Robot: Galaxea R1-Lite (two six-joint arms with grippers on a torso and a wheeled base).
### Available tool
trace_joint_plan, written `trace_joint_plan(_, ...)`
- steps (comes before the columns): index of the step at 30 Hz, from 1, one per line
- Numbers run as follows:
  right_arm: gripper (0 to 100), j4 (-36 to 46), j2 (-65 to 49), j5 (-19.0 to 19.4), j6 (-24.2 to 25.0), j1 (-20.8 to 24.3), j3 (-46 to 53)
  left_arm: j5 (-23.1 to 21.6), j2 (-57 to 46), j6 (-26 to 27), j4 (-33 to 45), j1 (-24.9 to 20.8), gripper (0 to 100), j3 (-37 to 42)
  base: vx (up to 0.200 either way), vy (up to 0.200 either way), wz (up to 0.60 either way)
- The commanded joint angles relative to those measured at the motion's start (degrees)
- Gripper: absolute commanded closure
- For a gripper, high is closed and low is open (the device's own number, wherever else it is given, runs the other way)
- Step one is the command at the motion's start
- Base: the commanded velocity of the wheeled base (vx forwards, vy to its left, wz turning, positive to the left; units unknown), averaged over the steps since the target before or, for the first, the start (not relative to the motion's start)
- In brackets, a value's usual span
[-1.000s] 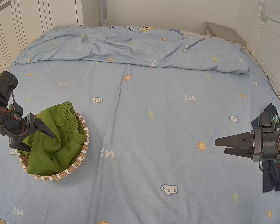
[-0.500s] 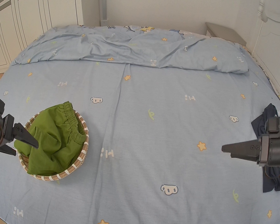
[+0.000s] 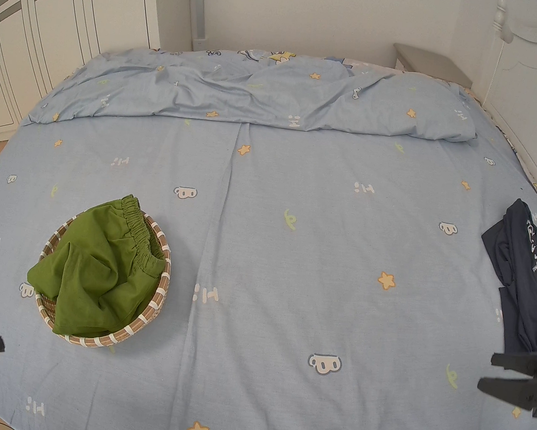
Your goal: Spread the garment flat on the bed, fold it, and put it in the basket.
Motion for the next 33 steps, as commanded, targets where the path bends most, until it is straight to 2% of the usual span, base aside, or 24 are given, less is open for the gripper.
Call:
trace_joint_plan(1,0,7.44,-23.06,-3.50,-2.17,-1.16,9.47,5.35,-27.52,-1.31,-0.30,11.79,0,15.05,0.000,0.000,0.00)
trace_joint_plan(4,0,8.41,-24.64,-3.50,-2.08,-1.16,9.82,5.17,-28.84,-0.96,-0.83,12.84,0,16.45,0.000,0.000,0.00)
trace_joint_plan(6,0,11.13,-29.21,-3.77,-1.82,-1.16,10.43,3.41,-31.92,1.15,-3.11,12.58,0,20.32,0.000,0.000,0.00)
trace_joint_plan(8,0,13.42,-31.85,-4.12,-1.82,-1.69,10.43,1.92,-33.94,1.33,-6.80,10.73,0,23.48,0.000,0.000,0.00)
trace_joint_plan(12,0,14.30,-34.40,-5.52,-1.82,-2.39,10.70,2.01,-37.98,2.29,-15.07,6.16,0,30.43,0.000,0.000,0.00)
trace_joint_plan(13,0,14.30,-34.40,-5.52,-1.82,-2.39,10.70,2.01,-37.98,2.29,-15.07,6.16,0,30.43,0.000,0.000,0.00)
trace_joint_plan(14,0,13.95,-35.89,-6.76,-1.99,-2.39,11.93,2.01,-39.56,5.11,-19.37,6.07,0,35.09,0.000,0.000,0.00)
trace_joint_plan(15,0,13.77,-36.24,-6.93,-2.17,-2.39,12.28,2.18,-39.65,5.90,-19.37,6.16,0,35.09,0.000,0.000,0.00)
trace_joint_plan(16,0,13.42,-39.14,-8.07,-2.52,-2.48,13.86,2.27,-40.09,8.71,-24.03,6.25,0,37.63,0.000,0.000,0.00)
trace_joint_plan(18,0,13.33,-42.66,-8.42,-3.05,-2.48,14.83,2.18,-40.09,10.91,-28.51,6.25,0,39.57,0.000,0.000,0.00)
trace_joint_plan(19,0,13.68,-45.38,-9.66,-4.19,-1.34,15.71,2.18,-40.09,14.42,-33.35,6.25,0,42.56,0.000,0.000,0.00)
trace_joint_plan(22,0,14.03,-48.46,-16.51,-6.03,-0.11,17.03,1.39,-40.09,24.62,-46.62,6.34,0,48.88,0.000,0.000,0.00)
trace_joint_plan(23,0,14.03,-48.46,-18.97,-6.12,-0.11,17.03,1.13,-40.09,26.29,-49.17,6.34,0,50.20,0.000,0.000,0.00)
trace_joint_plan(25,0,14.03,-48.46,-20.99,-6.12,-0.46,16.50,0.86,-40.18,26.82,-48.73,6.34,0,50.55,0.000,0.000,0.00)
trace_joint_plan(28,0,14.12,-47.67,-21.08,-6.39,-1.08,14.74,0.60,-40.00,26.99,-45.74,6.25,0,50.03,0.000,0.000,0.00)
trace_joint_plan(29,0,14.56,-43.45,-20.82,-6.91,-3.01,11.66,0.51,-40.00,26.55,-46.35,6.25,0,50.11,0.000,0.000,0.00)
trace_joint_plan(30,0,14.56,-43.45,-20.82,-6.91,-3.01,11.66,0.51,-40.00,26.55,-46.35,6.25,0,50.11,0.000,0.000,0.00)
trace_joint_plan(31,0,14.47,-35.54,-20.73,-7.00,-6.70,7.53,0.60,-40.00,26.46,-46.44,6.34,0,50.20,0.000,0.000,0.00)
trace_joint_plan(33,0,14.38,-34.40,-20.73,-7.09,-7.23,6.92,0.69,-40.00,26.46,-46.44,6.34,0,50.20,0.000,0.000,0.00)
